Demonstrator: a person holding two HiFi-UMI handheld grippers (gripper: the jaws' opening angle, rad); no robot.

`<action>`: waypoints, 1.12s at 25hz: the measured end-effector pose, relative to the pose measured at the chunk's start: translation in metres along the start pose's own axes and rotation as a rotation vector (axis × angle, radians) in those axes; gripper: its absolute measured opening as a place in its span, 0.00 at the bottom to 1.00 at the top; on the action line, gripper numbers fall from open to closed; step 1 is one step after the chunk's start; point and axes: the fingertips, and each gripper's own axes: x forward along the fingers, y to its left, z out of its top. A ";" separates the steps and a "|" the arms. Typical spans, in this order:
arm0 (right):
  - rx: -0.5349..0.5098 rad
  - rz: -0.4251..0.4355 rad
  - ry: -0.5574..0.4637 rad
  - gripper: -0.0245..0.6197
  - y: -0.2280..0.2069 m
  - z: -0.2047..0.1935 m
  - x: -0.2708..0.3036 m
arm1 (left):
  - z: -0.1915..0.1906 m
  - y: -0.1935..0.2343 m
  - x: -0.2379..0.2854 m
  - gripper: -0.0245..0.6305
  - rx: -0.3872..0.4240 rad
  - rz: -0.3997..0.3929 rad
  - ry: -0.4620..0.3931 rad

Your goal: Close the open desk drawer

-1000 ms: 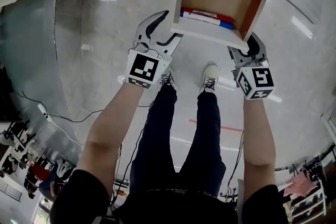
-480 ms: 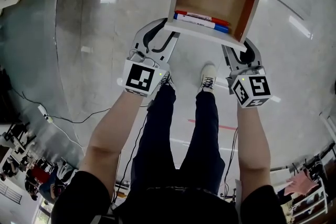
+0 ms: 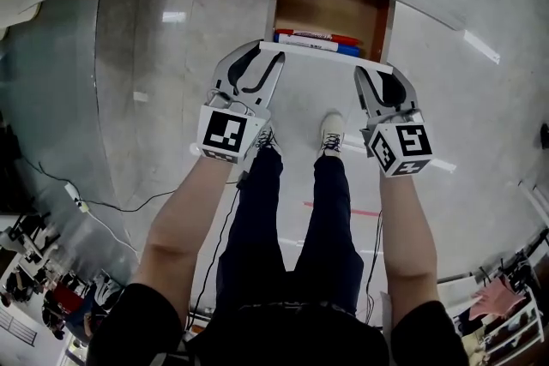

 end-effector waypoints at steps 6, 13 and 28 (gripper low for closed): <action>0.017 -0.024 -0.038 0.29 -0.011 0.024 0.016 | 0.016 0.019 0.020 0.25 -0.016 0.043 -0.018; 0.056 -0.057 -0.068 0.29 -0.026 0.044 0.035 | 0.029 0.036 0.045 0.25 -0.018 0.093 -0.025; 0.160 -0.136 -0.120 0.30 -0.051 0.079 0.067 | 0.057 0.066 0.085 0.25 -0.036 0.163 -0.048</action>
